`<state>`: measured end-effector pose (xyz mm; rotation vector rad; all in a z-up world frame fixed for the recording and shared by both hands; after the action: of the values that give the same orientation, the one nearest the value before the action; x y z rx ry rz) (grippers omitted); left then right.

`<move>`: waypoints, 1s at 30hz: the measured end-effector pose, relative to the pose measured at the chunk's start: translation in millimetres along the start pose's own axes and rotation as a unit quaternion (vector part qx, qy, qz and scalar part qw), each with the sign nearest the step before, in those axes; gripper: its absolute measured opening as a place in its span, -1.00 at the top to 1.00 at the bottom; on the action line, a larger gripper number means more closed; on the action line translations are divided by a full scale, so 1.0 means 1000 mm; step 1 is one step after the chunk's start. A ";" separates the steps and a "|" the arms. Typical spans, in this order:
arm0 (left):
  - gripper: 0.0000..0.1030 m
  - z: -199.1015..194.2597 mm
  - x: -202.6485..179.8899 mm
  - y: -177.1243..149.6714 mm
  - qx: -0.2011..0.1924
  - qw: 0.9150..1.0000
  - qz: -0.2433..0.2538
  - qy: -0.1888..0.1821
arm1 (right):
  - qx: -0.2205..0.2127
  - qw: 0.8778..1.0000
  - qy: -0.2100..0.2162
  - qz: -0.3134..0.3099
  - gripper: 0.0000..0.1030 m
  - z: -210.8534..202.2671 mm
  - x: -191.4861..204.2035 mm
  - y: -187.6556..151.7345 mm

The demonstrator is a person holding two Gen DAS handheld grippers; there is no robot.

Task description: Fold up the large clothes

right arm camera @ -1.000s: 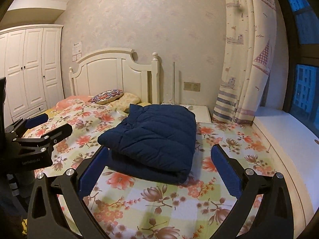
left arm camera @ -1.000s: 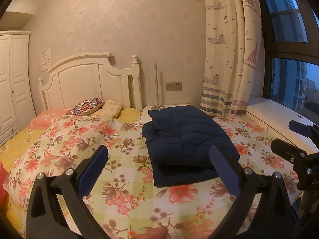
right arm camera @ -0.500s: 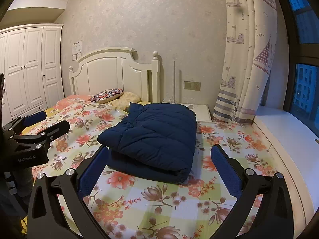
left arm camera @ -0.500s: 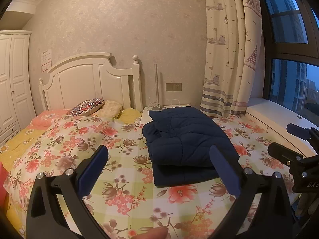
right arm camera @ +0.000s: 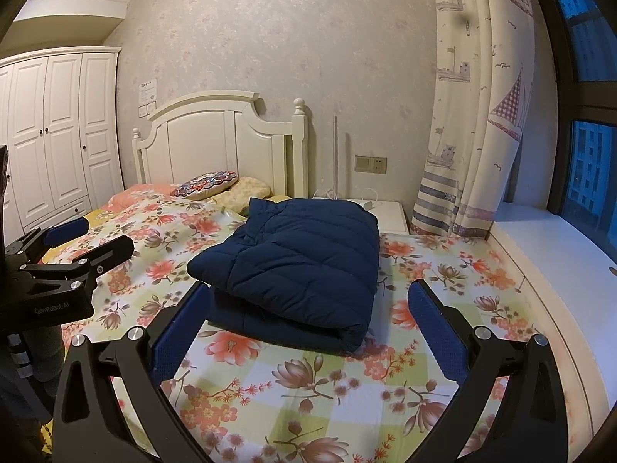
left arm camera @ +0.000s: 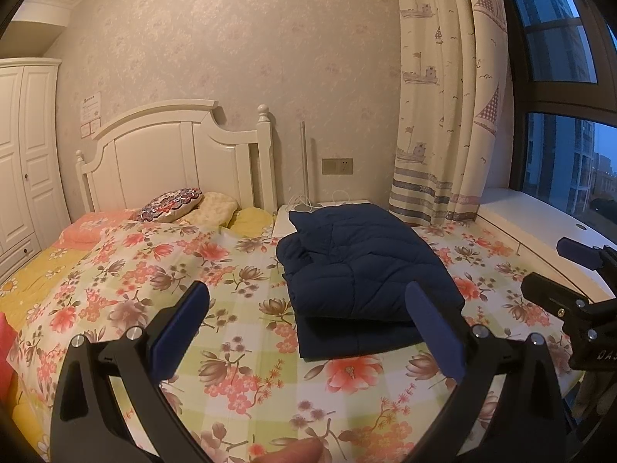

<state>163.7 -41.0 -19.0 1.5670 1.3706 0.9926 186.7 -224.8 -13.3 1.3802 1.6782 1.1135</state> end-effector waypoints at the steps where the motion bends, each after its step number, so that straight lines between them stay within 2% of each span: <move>1: -0.96 0.000 0.000 0.000 0.000 1.000 0.000 0.000 | 0.000 1.000 0.000 0.000 -0.91 0.000 0.000 0.000; 30: -0.96 -0.003 0.007 0.003 -0.008 1.000 -0.008 0.007 | 0.006 1.000 0.004 -0.002 -0.91 0.007 0.002 -0.004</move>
<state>162.3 -34.3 -14.9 1.5379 1.3783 1.0050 191.0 -222.0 -19.8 1.3820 1.6959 1.1103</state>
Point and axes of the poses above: each gripper's, at about its wrist camera, not at the fingertips, and z roughly the way its jaws point, x to its left, y to its top, the point moved 8 cm from there along z, roughly the way its jaws point, and after that the axes turned 2 degrees about x, right-handed, at the moved point
